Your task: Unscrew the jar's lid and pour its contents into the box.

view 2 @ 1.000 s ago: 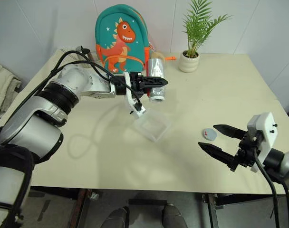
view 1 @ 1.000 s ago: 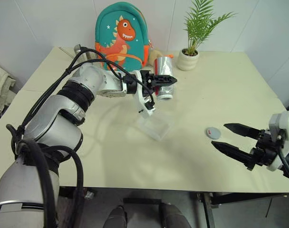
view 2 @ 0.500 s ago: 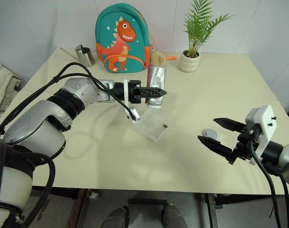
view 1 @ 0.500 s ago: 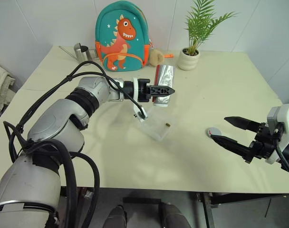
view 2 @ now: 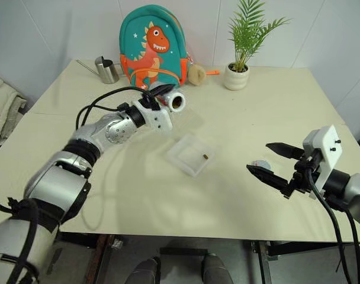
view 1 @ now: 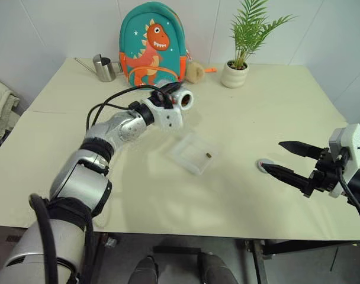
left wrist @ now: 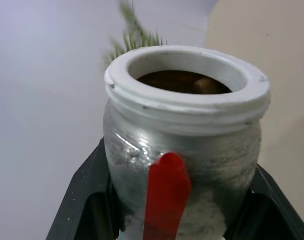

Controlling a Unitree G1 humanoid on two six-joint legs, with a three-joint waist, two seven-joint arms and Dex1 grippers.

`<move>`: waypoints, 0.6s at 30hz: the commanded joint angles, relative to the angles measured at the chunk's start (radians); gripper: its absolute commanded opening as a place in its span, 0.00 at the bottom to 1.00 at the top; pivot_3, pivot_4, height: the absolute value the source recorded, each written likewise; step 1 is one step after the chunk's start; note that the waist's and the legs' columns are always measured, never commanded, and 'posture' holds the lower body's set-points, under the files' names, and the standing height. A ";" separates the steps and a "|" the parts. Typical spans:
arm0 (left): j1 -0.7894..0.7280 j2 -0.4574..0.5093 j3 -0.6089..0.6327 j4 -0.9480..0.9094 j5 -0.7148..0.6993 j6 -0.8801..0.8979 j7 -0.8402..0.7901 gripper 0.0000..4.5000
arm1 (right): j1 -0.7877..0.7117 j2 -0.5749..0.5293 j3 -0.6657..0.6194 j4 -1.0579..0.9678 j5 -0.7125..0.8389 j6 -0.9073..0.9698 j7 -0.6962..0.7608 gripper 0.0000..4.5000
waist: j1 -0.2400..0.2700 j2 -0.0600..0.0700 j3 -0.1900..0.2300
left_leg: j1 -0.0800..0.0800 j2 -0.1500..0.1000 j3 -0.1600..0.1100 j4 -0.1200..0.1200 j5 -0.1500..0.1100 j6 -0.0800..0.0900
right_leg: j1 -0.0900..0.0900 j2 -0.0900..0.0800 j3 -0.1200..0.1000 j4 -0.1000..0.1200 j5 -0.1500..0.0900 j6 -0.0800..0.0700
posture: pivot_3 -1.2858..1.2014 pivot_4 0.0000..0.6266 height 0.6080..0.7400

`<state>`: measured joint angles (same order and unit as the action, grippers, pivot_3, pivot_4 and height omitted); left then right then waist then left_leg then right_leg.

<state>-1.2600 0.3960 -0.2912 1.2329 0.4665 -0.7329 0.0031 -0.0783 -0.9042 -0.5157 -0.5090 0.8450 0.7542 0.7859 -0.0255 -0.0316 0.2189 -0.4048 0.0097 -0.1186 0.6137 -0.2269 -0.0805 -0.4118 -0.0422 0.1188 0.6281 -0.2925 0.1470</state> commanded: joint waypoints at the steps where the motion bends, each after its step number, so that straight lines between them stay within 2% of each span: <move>1: 0.061 -0.056 0.247 -0.048 -0.345 0.278 -0.301 0.43 | -0.037 -0.030 0.014 0.023 -0.019 -0.033 0.028 0.99 | -0.002 0.001 0.000 | 0.000 0.000 0.000 0.000 0.000 0.000 | 0.000 0.000 0.000 0.000 0.000 0.000 | 0.52 0.24 1.00; 5: 0.120 -0.089 0.403 -0.138 -0.540 0.497 -0.436 0.43 | -0.087 -0.038 0.057 0.063 -0.036 -0.043 0.053 0.99 | -0.005 0.001 0.000 | 0.001 0.000 -0.001 0.000 0.001 0.002 | 0.000 0.000 0.000 0.003 0.000 -0.001 | 0.52 0.24 1.00; 7: 0.142 -0.094 0.436 -0.174 -0.589 0.582 -0.486 0.43 | -0.107 -0.040 0.073 0.078 -0.046 -0.046 0.066 0.99 | -0.003 0.001 0.000 | 0.001 0.000 -0.001 0.001 0.002 0.002 | 0.000 0.000 0.000 0.004 0.001 -0.001 | 0.52 0.24 1.00; 10: 0.176 -0.086 0.458 -0.211 -0.621 0.646 -0.534 0.43 | -0.134 -0.044 0.097 0.100 -0.056 -0.050 0.088 0.99 | -0.002 0.001 -0.001 | 0.002 0.000 -0.002 0.001 0.002 0.001 | 0.000 0.000 -0.001 0.004 0.001 -0.001 | 0.52 0.24 1.00; 18: 0.227 -0.061 0.429 -0.261 -0.596 0.734 -0.607 0.43 | -0.168 -0.050 0.126 0.134 -0.075 -0.055 0.132 0.99 | -0.002 0.001 -0.001 | 0.002 0.000 -0.002 0.002 0.003 0.001 | 0.000 0.000 -0.001 0.006 0.001 -0.001 | 0.52 0.24 1.00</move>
<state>-1.0345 0.3200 0.1470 1.0164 -0.1332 0.0006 -0.5890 -0.2320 -0.9337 -0.3806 -0.3737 0.7689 0.7186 0.9043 -0.0280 -0.0305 0.2182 -0.4027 0.0094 -0.1208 0.6157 -0.2242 -0.0796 -0.4116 -0.0420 0.1183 0.6337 -0.2914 0.1458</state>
